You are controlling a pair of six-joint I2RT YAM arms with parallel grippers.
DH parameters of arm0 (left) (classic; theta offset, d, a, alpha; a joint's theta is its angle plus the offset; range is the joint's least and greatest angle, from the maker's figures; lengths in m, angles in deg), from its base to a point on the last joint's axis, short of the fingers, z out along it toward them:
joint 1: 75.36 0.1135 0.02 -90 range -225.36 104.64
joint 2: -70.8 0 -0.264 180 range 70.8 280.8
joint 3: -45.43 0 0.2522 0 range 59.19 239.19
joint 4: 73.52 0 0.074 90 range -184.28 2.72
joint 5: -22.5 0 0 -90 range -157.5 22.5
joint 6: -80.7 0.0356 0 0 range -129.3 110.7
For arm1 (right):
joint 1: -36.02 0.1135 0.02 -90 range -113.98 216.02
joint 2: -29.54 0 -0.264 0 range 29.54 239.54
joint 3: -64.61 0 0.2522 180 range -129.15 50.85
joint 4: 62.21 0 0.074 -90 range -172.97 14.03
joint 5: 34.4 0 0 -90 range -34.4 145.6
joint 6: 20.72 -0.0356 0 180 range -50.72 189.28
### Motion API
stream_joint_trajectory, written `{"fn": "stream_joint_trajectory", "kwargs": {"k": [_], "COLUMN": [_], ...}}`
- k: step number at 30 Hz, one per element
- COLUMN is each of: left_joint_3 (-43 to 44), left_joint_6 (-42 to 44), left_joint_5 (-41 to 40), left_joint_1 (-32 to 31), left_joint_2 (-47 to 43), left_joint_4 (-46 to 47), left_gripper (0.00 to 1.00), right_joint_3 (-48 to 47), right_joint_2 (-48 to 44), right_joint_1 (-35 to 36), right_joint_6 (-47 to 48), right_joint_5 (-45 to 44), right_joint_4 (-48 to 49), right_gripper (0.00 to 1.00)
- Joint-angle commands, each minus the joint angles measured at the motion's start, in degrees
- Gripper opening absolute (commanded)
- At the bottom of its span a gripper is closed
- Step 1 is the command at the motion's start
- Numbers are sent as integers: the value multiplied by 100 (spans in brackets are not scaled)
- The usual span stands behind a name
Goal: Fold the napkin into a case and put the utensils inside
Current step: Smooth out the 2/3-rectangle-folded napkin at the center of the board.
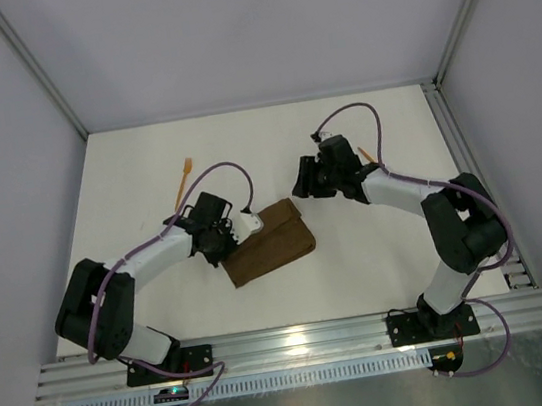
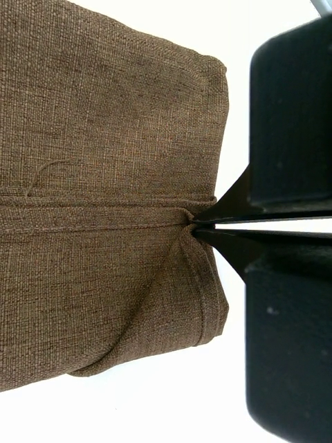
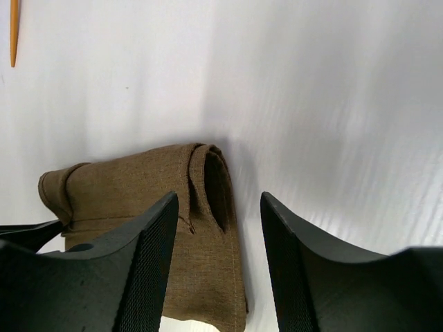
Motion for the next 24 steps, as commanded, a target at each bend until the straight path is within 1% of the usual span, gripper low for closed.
{"fn": "stream_joint_trajectory", "kwargs": {"k": [1,2,4,6,7,9,10,11,13,18,21,24], "left_joint_3": [-55,-64,-64,-73,-82,-117,-126,-134,-135,-82,-161,-336], "left_joint_6": [-85,-77,-77,-68,-68,-42,-41,-41,-6,-68,-85,-94], "left_joint_5": [122,157,157,140,149,140,140,157,184,430,421,307], "left_joint_1": [5,5,5,5,5,5,5,5,5,5,5,-21], "left_joint_2": [-206,-267,-294,-251,-233,-250,-285,-338,-566,-900,-804,-462], "left_joint_4": [1,-8,-25,-43,-43,-43,-34,-26,-8,-175,-210,-140], "left_gripper": [0,1,0,0,0,0,0,0,0,0,0,0], "right_joint_3": [-417,-583,-663,-603,-593,-593,-602,-576,-558,-435,-260,-40], "right_joint_2": [-380,-354,-197,-38,180,419,533,717,885,1368,1457,1300], "right_joint_1": [356,610,779,806,814,832,841,832,832,780,727,709], "right_joint_6": [578,701,719,440,360,45,-36,-106,-290,-642,-853,-898], "right_joint_5": [-914,-1089,-1030,-382,-223,251,323,367,420,351,254,61], "right_joint_4": [-521,-566,-366,-32,318,558,742,822,998,1016,1051,1095], "right_gripper": [55,54,43,30,20,11,5,3,3,3,3,3]}}
